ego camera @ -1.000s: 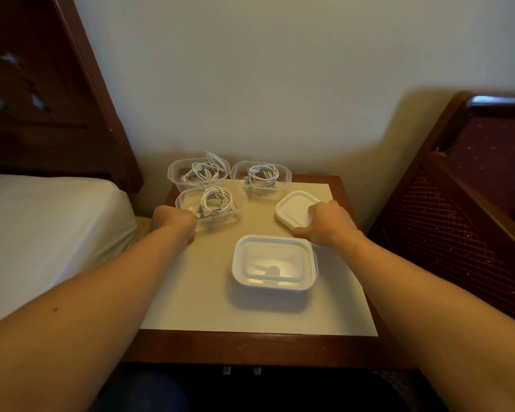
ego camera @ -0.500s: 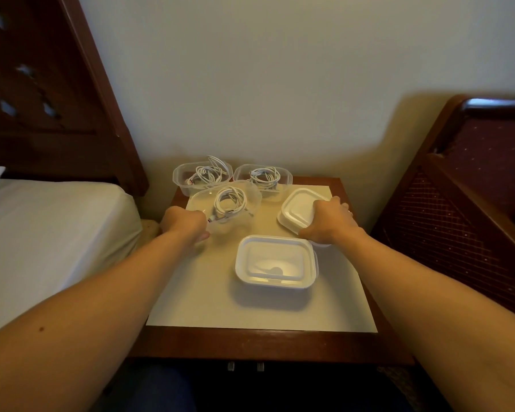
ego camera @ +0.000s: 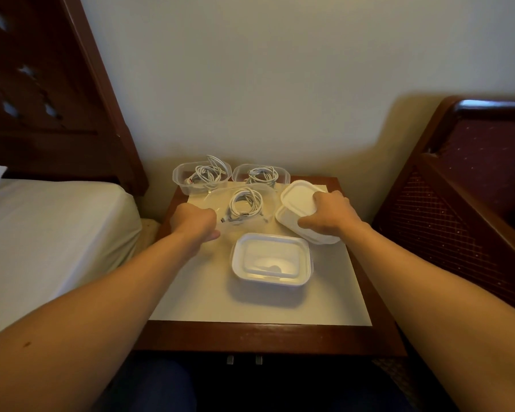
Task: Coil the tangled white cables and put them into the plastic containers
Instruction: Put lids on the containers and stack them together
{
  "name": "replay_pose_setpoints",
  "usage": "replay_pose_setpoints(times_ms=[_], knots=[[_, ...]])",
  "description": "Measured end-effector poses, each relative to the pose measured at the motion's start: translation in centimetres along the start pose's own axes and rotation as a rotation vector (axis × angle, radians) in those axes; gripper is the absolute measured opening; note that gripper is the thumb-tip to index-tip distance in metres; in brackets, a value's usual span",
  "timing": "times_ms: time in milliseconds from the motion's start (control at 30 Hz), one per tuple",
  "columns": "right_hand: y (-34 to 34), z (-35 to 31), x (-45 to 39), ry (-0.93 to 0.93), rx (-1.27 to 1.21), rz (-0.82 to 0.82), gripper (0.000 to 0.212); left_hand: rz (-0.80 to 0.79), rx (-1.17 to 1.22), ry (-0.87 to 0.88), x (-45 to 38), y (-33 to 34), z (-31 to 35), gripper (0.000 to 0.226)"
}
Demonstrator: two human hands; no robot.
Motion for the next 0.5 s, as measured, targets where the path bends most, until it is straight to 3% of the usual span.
replay_pose_setpoints(times_ms=[67, 233, 367, 500], knots=[[-1.5, 0.0, 1.0, 0.007, -0.099, 0.068, 0.083, -0.023, -0.054, 0.020, 0.5, -0.1, 0.1, 0.017], [-4.5, -1.1, 4.2, -0.090, -0.296, 0.154, 0.080, -0.135, 0.113, 0.013, 4.0, 0.8, 0.2, 0.009], [-5.5, -3.1, 8.4, -0.284, -0.297, 0.061, 0.083, -0.187, 0.054, -0.005, 6.7, 1.1, -0.5, 0.007], [-4.6, -5.0, 12.1, -0.456, -0.142, -0.098, 0.080, -0.208, 0.042, -0.001, 8.5, 1.4, -1.9, 0.007]])
Point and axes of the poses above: each hand's wrist, its own x-axis away from the middle knuckle, its own y-axis out of the palm, z = x × y, the point moved 7 cm from there along -x, towards the middle knuckle, and after that the axes turned 4 degrees about x, right-handed, at the moved point
